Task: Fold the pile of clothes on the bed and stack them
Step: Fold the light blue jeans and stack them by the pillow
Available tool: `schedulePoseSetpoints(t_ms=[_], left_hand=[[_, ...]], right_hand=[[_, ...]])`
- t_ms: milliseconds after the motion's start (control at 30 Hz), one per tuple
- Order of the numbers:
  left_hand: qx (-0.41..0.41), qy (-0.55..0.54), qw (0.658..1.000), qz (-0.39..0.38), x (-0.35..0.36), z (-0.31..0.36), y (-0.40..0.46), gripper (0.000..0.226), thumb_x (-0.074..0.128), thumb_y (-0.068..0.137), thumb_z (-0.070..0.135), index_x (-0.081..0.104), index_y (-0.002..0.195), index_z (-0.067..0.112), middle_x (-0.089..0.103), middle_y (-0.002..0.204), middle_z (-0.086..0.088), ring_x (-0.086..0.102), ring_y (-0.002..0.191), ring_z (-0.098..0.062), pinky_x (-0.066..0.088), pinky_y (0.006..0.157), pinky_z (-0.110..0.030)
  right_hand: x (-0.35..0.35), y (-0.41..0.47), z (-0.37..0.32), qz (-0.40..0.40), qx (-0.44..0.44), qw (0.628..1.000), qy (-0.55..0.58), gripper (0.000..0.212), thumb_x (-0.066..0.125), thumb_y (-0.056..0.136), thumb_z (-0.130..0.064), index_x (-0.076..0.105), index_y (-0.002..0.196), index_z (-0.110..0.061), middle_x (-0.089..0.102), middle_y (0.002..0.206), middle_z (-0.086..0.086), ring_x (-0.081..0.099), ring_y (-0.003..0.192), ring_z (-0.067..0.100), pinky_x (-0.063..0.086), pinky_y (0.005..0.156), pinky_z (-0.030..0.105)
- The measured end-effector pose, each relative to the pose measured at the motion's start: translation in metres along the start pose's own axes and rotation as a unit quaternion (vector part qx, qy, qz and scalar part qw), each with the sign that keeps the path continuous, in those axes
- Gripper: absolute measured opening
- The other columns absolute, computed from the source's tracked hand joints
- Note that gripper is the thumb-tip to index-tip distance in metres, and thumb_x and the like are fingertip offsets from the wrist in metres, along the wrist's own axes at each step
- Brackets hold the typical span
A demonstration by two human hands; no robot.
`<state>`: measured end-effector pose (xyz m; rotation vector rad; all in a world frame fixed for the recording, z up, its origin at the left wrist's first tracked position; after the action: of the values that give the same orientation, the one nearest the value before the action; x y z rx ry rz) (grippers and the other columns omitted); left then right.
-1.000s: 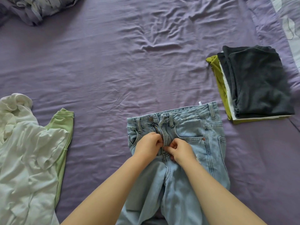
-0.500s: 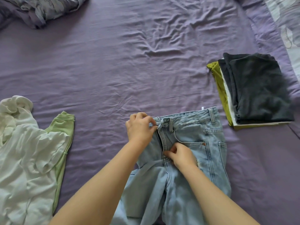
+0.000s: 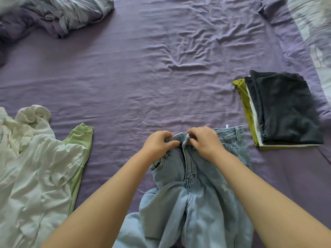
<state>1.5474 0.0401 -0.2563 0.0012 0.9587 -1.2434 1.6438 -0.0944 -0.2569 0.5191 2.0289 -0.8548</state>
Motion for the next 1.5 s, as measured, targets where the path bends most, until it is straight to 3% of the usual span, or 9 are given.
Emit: schedulePoseSetpoints(t_ms=[167,367,533,633,800,1000,1133,1367,1500], left_hand=[[-0.022,-0.209,0.978,-0.018,-0.018,0.023,-0.039,0.026,0.071,0.085,0.028,0.068,0.087,0.002,0.057,0.07,-0.003,0.051,0.065,-0.015,0.041,0.064,-0.032],[-0.003,-0.338,0.941,-0.022,-0.06,0.071,-0.102,0.019,0.074,0.082,0.024,0.073,0.086,0.006,0.066,0.078,-0.01,0.06,0.071,-0.019,0.048,0.068,-0.033],[0.056,-0.338,0.939,-0.026,-0.091,0.098,-0.162,0.014,0.075,0.081,0.026,0.071,0.07,0.018,0.058,0.062,0.004,0.05,0.059,-0.008,0.04,0.057,-0.019],[0.097,-0.311,0.945,-0.025,-0.109,0.113,-0.199,0.017,0.072,0.084,0.027,0.07,0.067,0.023,0.053,0.062,0.003,0.044,0.06,-0.011,0.034,0.058,-0.024],[0.174,-0.234,0.956,-0.019,-0.136,0.146,-0.258,0.023,0.063,0.071,0.037,0.068,0.073,0.015,0.048,0.062,0.006,0.042,0.061,-0.01,0.034,0.062,-0.03],[0.254,-0.122,0.958,0.056,-0.157,0.17,-0.312,0.024,0.077,0.077,0.039,0.059,0.068,0.025,0.043,0.057,0.013,0.037,0.056,-0.004,0.032,0.055,-0.023],[0.267,-0.186,0.943,0.071,-0.162,0.182,-0.343,0.022,0.071,0.085,0.028,0.064,0.064,0.029,0.044,0.058,0.011,0.039,0.057,-0.006,0.033,0.056,-0.023],[0.251,-0.352,0.9,0.049,-0.151,0.202,-0.392,0.04,0.07,0.08,0.031,0.065,0.084,-0.008,0.055,0.075,-0.011,0.05,0.073,-0.02,0.04,0.068,-0.033],[0.255,-0.353,0.899,0.047,-0.143,0.207,-0.415,0.025,0.069,0.082,0.029,0.067,0.073,0.005,0.05,0.069,-0.006,0.046,0.068,-0.017,0.037,0.06,-0.023]], right_hand=[[-0.043,-0.051,-0.029,0.065,-0.076,0.979,0.178,0.015,0.064,0.088,-0.011,0.068,0.102,-0.012,0.057,0.083,-0.003,0.055,0.078,0.018,0.041,0.073,0.026],[-0.102,-0.116,-0.076,0.117,-0.111,0.952,0.261,0.023,0.068,0.084,-0.004,0.062,0.086,-0.026,0.061,0.084,-0.009,0.054,0.071,0.001,0.039,0.065,0.01],[-0.136,-0.176,-0.11,0.184,-0.123,0.938,0.267,0.029,0.069,0.084,-0.006,0.06,0.098,-0.031,0.067,0.085,-0.009,0.057,0.067,0.001,0.043,0.063,0.012],[-0.156,-0.213,-0.131,0.226,-0.146,0.929,0.255,0.029,0.069,0.083,0.0,0.07,0.103,-0.021,0.071,0.098,-0.012,0.063,0.089,-0.004,0.048,0.078,0.013],[-0.188,-0.264,-0.156,0.266,-0.146,0.919,0.251,0.027,0.07,0.083,-0.005,0.072,0.098,-0.027,0.071,0.092,-0.018,0.064,0.084,-0.003,0.048,0.073,0.013],[-0.223,-0.299,-0.173,0.18,-0.151,0.934,0.268,0.017,0.074,0.081,-0.011,0.07,0.088,-0.027,0.071,0.077,-0.007,0.062,0.068,0.004,0.05,0.065,0.023],[-0.245,-0.319,-0.178,0.084,-0.194,0.932,0.293,0.016,0.07,0.084,-0.011,0.071,0.092,-0.025,0.071,0.08,-0.007,0.063,0.076,0.004,0.05,0.073,0.02],[-0.262,-0.353,-0.173,0.059,-0.27,0.923,0.268,0.016,0.063,0.092,-0.015,0.069,0.103,-0.023,0.069,0.086,-0.001,0.062,0.082,0.023,0.049,0.077,0.038],[-0.259,-0.364,-0.171,0.066,-0.31,0.911,0.263,0.015,0.064,0.091,-0.016,0.068,0.092,-0.03,0.062,0.074,-0.012,0.053,0.068,0.005,0.042,0.066,0.025]])
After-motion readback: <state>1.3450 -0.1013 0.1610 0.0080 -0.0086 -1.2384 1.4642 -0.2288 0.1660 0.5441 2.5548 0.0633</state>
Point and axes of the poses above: each hand's wrist, its own y-axis towards the middle knuckle, its own x-axis out of the palm, z = x × y, the point moved 4 cm from there along y, towards the middle knuckle
